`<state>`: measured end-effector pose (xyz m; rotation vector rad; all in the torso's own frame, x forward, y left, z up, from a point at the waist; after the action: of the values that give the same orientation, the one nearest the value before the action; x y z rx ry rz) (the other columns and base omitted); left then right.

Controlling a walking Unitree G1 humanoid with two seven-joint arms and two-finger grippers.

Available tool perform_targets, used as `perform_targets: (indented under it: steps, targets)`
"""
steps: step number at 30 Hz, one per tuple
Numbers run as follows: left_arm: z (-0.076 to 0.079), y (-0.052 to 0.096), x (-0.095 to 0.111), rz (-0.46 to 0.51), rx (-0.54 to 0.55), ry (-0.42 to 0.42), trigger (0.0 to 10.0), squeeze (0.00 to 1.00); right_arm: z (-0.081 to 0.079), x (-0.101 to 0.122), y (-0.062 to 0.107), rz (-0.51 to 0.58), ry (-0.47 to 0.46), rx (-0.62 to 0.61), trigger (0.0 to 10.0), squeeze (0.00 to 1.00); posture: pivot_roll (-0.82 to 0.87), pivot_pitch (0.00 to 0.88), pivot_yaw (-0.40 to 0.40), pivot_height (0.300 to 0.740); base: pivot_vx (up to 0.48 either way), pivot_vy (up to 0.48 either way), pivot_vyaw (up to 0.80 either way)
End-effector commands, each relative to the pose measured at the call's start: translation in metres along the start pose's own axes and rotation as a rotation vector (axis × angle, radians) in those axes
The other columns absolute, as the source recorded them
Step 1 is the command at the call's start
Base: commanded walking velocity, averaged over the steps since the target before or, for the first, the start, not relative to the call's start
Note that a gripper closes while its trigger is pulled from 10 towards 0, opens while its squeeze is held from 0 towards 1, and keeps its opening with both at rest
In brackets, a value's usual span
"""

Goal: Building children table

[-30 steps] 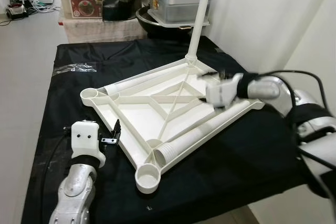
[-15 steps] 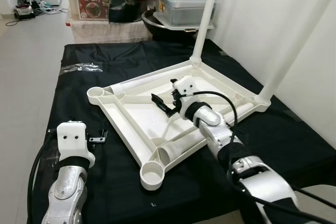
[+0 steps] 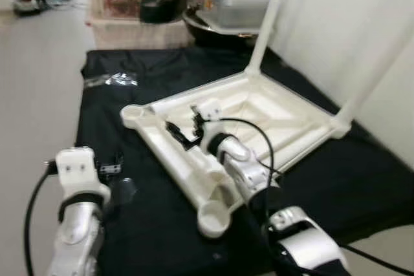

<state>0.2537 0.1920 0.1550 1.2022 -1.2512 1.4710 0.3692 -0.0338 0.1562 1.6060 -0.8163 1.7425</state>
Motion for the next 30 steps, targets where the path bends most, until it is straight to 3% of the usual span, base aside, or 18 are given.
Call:
perform_targets:
  steps: [1,8,11,12,17,25,30]
  targets:
    - [0.002,0.003,-0.003,-0.011,-0.010,-0.014,10.0,0.00,0.003,-0.001,0.005,-0.009,0.043,-0.023,10.0,0.00,0.11,0.000,-0.106,0.740,0.000,0.000,0.46]
    - [0.003,0.002,-0.004,-0.014,-0.020,-0.019,10.0,0.00,0.005,-0.003,0.011,-0.036,0.001,-0.059,10.0,0.00,0.11,0.000,-0.099,0.740,0.000,0.000,0.23]
    - [0.003,0.001,-0.005,-0.016,-0.021,-0.021,10.0,0.00,0.006,-0.010,0.015,-0.122,-0.031,-0.066,10.0,0.00,0.10,0.000,-0.099,0.740,0.000,0.000,0.00]
    - [0.003,0.001,-0.006,-0.021,-0.015,-0.021,10.0,0.00,0.008,-0.024,0.018,-0.236,-0.044,-0.089,10.0,0.00,0.10,0.000,-0.108,0.740,0.000,0.000,0.00]
    - [0.002,0.003,-0.007,-0.023,0.004,-0.025,10.0,0.00,0.019,-0.039,0.022,-0.361,-0.081,-0.178,10.0,0.00,0.11,0.000,-0.118,0.740,0.000,0.000,0.00]
    - [0.002,0.003,-0.010,-0.028,0.006,-0.027,10.0,0.00,0.020,-0.052,0.029,-0.445,-0.117,-0.169,10.0,0.00,0.11,0.000,-0.123,0.740,0.000,0.000,0.00]
    - [0.005,0.001,-0.012,-0.030,-0.002,-0.030,10.0,0.00,0.030,-0.061,0.037,-0.493,-0.113,-0.212,10.0,0.00,0.10,0.000,-0.122,0.740,0.000,0.000,0.00]
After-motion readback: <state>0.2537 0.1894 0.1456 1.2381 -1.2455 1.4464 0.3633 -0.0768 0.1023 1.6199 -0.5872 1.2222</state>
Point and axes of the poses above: a point about 5 cm out from each wrist's last joint towards the gripper, its own y axis pointing back from the gripper into the wrist, its own x axis along the axis of the wrist's last joint, z = x × y, the point moved 1 cm from there along -y, pointing out of the wrist towards the gripper, and after that the axes turned 1 degree about y, right-handed, at the moved point
